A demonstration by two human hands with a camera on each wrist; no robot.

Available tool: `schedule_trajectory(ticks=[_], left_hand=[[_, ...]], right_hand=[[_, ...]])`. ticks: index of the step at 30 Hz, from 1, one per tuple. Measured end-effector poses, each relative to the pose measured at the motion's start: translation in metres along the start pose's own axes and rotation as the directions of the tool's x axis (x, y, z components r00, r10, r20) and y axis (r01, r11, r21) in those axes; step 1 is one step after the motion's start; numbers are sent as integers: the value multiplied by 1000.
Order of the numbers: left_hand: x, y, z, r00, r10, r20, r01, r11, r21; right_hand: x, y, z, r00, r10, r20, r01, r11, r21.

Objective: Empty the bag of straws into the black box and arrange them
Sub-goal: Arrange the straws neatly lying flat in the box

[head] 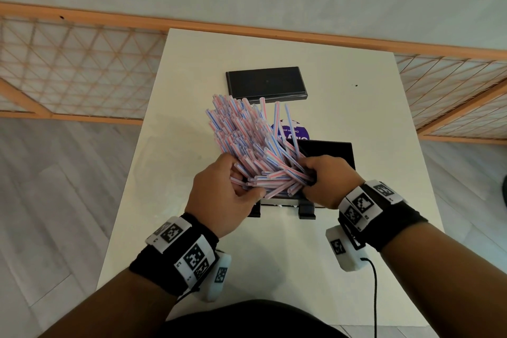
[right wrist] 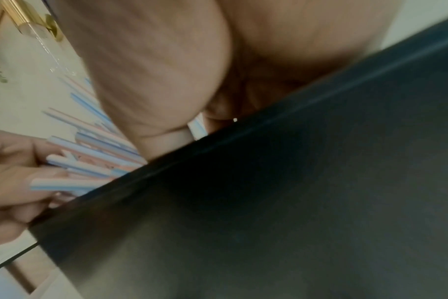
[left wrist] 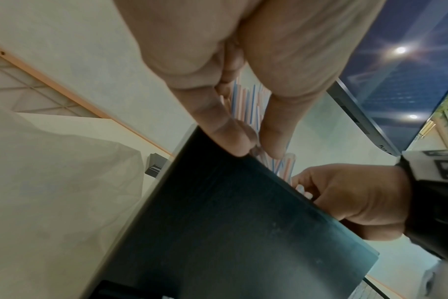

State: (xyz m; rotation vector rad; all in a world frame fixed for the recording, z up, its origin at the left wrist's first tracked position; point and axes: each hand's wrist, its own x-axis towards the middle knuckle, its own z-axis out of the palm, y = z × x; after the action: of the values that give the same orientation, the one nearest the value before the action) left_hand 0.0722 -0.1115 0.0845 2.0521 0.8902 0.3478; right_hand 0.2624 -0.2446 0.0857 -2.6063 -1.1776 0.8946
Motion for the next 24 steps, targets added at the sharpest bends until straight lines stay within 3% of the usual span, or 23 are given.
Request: schedule_trajectory(ticks=[5, 10, 16, 20, 24], left_hand=[[0, -2, -1, 1000, 2, 18, -2, 1000, -1], [-2, -1, -2, 999, -15, 39, 16, 999, -44], [-7, -2, 0, 1000, -21, 5, 21, 981, -194], [-8, 2, -2, 995, 68, -75, -83, 973, -215], [-9, 2, -5, 968, 180, -176, -220, 945, -240]], right_hand=[[12, -2, 3, 999, -45, -22, 42, 993, -109], [8, -4, 0, 983, -169, -73, 169, 986, -12], [-8, -14, 0, 938, -263, -224, 284, 957, 63], [-18, -18, 2, 899, -327, -292, 357, 932, 57], [-17, -14, 11, 925, -284, -250, 314, 946, 86]])
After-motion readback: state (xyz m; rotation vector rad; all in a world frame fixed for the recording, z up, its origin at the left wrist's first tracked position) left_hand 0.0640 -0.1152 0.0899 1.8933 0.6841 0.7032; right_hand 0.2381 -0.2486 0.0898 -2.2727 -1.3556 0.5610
